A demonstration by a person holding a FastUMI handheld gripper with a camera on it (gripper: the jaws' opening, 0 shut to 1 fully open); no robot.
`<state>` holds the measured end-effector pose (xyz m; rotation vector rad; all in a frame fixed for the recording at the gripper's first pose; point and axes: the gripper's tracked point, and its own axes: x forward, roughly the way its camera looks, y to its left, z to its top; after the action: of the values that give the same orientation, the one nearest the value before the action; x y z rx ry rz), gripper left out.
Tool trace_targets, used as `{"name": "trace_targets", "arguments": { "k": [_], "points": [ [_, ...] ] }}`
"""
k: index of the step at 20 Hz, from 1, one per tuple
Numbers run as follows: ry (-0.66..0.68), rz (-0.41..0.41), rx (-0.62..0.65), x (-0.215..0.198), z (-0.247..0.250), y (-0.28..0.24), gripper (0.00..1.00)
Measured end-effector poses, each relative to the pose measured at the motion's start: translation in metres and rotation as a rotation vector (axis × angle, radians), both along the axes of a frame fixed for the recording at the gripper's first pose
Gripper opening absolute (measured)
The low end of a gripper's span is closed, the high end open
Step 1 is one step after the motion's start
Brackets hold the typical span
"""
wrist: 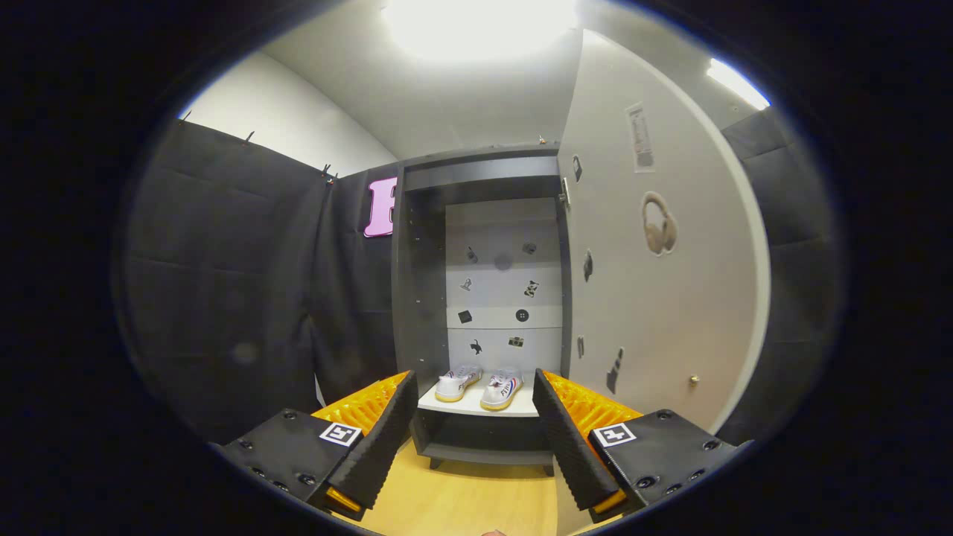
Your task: Open the shoe cabinet door, grab the shoes and put them into the shoe cabinet, then close the shoe cabinet door.
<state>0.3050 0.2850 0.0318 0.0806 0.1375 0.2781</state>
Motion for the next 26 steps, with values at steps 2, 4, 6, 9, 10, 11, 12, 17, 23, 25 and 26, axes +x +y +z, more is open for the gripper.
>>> {"name": "trace_targets", "arguments": {
  "k": [2, 4, 6, 9, 10, 11, 12, 17, 23, 25, 26],
  "points": [
    [0.003, 0.001, 0.006, -0.015, 0.003, -0.016, 0.96],
    [0.002, 0.012, 0.020, -0.027, 0.007, -0.030, 0.96],
    [0.005, 0.031, 0.025, -0.039, 0.010, -0.047, 0.96],
    [0.004, 0.042, 0.015, -0.050, 0.011, -0.076, 0.95],
    [0.004, 0.059, 0.022, -0.055, 0.012, -0.079, 0.95],
    [0.007, 0.078, 0.039, -0.056, 0.012, -0.084, 0.95],
    [0.008, 0.075, 0.048, -0.058, 0.012, -0.095, 0.95],
    [0.008, 0.036, 0.065, -0.045, 0.006, -0.143, 0.96],
    [0.071, 0.105, 0.175, -0.028, -0.007, -0.159, 0.98],
    [0.094, 0.156, 0.233, -0.029, -0.007, -0.160, 0.98],
    [0.098, 0.174, 0.253, -0.028, -0.006, -0.163, 0.98]
  ]
}}
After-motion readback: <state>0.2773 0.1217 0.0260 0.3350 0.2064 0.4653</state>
